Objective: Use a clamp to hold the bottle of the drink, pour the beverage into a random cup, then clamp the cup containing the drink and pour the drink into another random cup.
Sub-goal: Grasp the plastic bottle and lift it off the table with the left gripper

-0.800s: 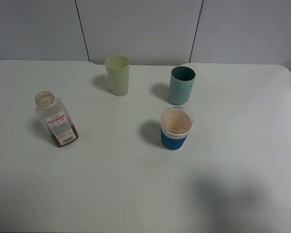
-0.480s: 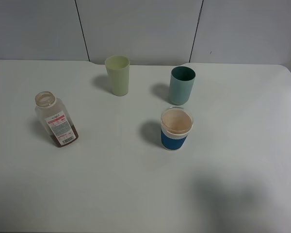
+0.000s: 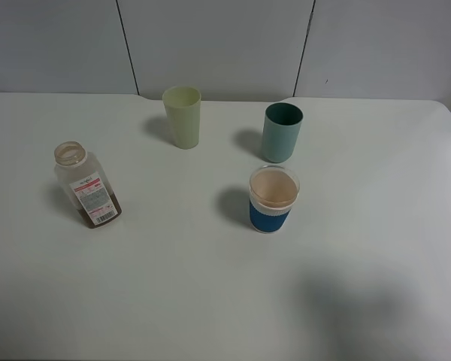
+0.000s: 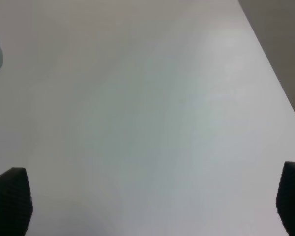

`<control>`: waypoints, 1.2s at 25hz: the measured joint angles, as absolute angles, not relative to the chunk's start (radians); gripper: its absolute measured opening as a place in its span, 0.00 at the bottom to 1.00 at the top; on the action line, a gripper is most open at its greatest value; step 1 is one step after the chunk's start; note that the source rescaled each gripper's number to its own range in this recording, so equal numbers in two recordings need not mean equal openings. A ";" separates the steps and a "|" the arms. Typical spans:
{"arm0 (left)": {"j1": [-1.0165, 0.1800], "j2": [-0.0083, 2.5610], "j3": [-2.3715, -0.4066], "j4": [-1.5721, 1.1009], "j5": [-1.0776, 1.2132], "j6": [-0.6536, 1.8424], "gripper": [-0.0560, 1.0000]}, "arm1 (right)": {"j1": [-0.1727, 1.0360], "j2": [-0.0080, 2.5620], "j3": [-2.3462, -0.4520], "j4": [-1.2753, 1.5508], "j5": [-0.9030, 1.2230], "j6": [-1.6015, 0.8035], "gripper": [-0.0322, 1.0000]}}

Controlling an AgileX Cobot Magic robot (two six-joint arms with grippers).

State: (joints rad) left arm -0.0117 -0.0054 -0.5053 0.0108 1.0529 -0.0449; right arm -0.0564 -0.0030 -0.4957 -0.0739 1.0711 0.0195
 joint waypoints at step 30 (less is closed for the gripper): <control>-0.188 0.923 -0.682 -0.024 1.021 0.312 1.00 | -0.056 -0.003 -0.496 -0.074 1.071 0.019 1.00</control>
State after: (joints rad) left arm -0.1876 0.9229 -0.6821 -0.0241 1.0215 0.3124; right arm -0.0564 -0.0030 -0.4957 -0.0739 1.0711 0.0195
